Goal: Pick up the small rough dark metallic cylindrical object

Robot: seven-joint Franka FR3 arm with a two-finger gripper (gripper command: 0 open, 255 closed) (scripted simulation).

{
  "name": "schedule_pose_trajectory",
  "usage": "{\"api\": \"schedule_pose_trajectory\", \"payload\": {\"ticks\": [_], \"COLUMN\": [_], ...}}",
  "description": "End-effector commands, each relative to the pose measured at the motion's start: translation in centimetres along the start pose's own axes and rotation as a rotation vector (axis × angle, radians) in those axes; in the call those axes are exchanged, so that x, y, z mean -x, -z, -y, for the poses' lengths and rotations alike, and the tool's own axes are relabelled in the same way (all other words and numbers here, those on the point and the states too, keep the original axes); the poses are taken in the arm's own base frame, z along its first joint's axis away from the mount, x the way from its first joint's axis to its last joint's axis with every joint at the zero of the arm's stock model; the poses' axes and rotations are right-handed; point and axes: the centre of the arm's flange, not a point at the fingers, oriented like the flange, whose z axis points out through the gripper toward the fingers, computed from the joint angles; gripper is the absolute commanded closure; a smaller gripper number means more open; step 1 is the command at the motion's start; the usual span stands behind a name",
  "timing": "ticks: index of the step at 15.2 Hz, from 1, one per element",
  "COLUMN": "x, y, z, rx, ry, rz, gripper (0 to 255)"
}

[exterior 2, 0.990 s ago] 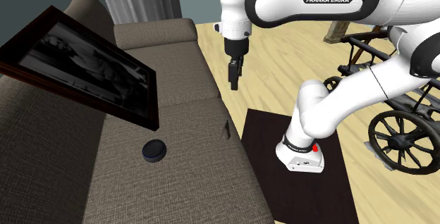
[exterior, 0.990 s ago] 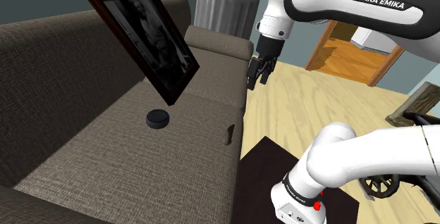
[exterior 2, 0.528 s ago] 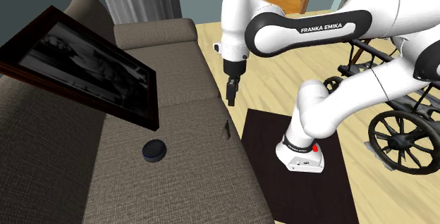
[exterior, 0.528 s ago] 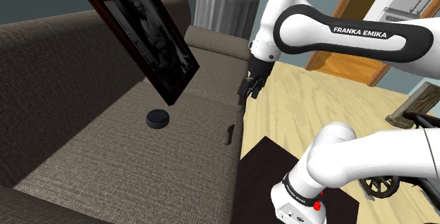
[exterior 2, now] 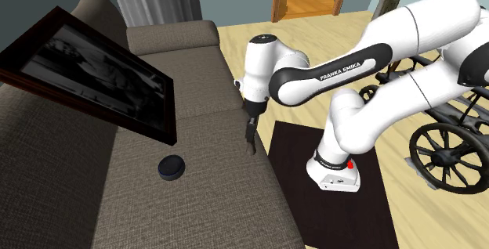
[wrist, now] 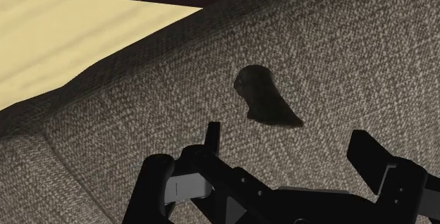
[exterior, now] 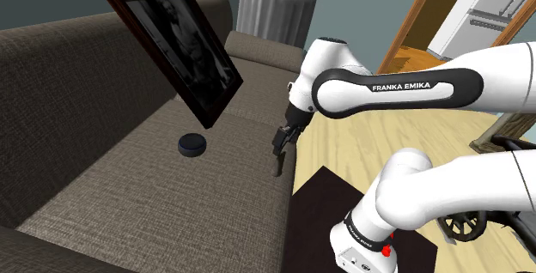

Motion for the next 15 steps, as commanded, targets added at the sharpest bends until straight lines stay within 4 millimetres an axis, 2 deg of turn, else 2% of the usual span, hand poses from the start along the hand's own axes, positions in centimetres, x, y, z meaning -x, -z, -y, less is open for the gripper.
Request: {"api": "schedule_pose_trajectory", "payload": {"ticks": [1, 7, 9, 10, 15], "x": [-0.1, 0.1, 0.1, 0.1, 0.1], "y": [-1.2, -4.7, -4.7, -4.7, -4.7], "z": [0.2, -0.1, -0.1, -0.2, -0.2], "rx": [0.0, 0.0, 0.0, 0.0, 0.0], "ry": [0.003, 0.003, 0.003, 0.003, 0.003], "rz": [-0.011, -0.011, -0.011, -0.011, -0.011], "gripper": [0, 0, 0, 255, 255]}}
